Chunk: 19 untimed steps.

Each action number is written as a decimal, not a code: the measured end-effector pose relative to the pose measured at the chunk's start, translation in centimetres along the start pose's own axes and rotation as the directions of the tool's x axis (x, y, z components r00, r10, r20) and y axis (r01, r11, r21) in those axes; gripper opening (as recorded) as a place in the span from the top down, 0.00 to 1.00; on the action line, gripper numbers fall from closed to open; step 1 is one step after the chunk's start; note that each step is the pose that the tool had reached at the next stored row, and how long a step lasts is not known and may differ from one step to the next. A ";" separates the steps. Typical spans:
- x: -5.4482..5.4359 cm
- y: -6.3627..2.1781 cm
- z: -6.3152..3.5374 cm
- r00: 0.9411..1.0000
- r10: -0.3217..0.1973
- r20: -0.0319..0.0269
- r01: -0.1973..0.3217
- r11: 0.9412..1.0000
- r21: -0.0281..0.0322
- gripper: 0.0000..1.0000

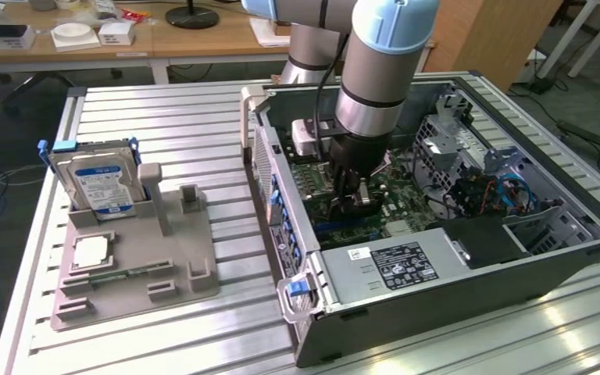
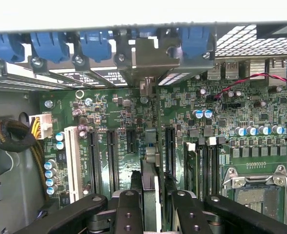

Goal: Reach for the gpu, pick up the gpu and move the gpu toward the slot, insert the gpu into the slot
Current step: 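Insert the gpu into the slot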

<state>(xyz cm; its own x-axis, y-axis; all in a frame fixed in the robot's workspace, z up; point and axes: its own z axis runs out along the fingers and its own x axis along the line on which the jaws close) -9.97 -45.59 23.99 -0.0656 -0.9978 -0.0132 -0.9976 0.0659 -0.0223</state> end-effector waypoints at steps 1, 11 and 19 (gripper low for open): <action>0.0 0.00 0.00 1.000 0.000 0.000 0.000 1.000 0.000 0.72; 0.0 0.00 0.07 1.000 0.000 0.000 0.000 1.000 0.000 0.72; 0.1 0.01 0.09 1.000 0.000 0.001 0.000 1.000 0.000 0.72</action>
<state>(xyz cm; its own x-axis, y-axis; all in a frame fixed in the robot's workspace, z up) -9.99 -45.70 23.90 -0.0656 -0.9978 -0.0137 -0.9976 0.0659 -0.0226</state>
